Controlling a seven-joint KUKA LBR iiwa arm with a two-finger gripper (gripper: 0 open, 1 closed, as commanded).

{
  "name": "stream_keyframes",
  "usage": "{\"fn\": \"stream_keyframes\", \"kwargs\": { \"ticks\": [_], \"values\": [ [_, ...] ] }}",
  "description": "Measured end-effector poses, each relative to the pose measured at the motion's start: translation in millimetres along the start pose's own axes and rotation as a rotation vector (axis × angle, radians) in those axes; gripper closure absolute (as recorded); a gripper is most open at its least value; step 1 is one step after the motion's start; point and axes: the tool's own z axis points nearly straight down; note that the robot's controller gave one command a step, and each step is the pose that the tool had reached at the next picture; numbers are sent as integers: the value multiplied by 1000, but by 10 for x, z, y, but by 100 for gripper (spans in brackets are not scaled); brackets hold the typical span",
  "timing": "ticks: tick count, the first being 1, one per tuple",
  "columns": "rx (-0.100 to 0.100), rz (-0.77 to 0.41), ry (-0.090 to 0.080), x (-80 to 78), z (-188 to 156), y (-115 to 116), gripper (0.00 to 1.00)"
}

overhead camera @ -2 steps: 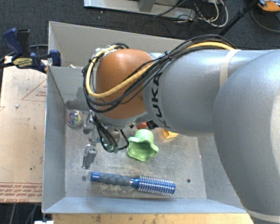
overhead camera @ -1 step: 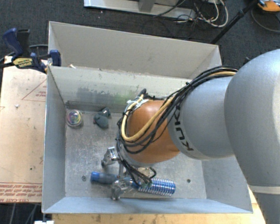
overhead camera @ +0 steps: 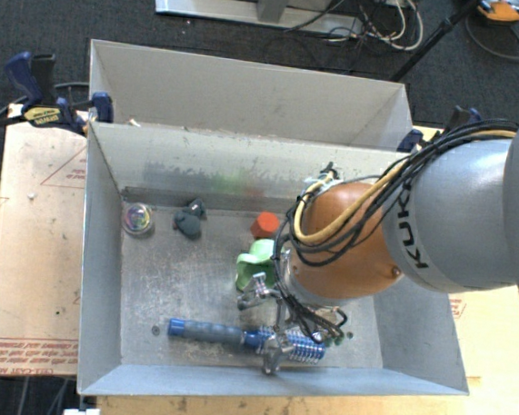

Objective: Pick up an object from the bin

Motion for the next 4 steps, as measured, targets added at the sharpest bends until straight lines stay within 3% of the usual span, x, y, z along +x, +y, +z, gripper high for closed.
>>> {"fn": "stream_keyframes", "kwargs": {
  "ticks": [1, 2, 3, 4],
  "values": [
    [-2, -72, -6, 154, 4, -275, 0],
    [6, -243, -28, 58, 234, -179, 0],
    [-1, -239, -10, 21, 215, -186, 0],
    [-3, -239, -9, 24, 214, -176, 100]
  ]
}}
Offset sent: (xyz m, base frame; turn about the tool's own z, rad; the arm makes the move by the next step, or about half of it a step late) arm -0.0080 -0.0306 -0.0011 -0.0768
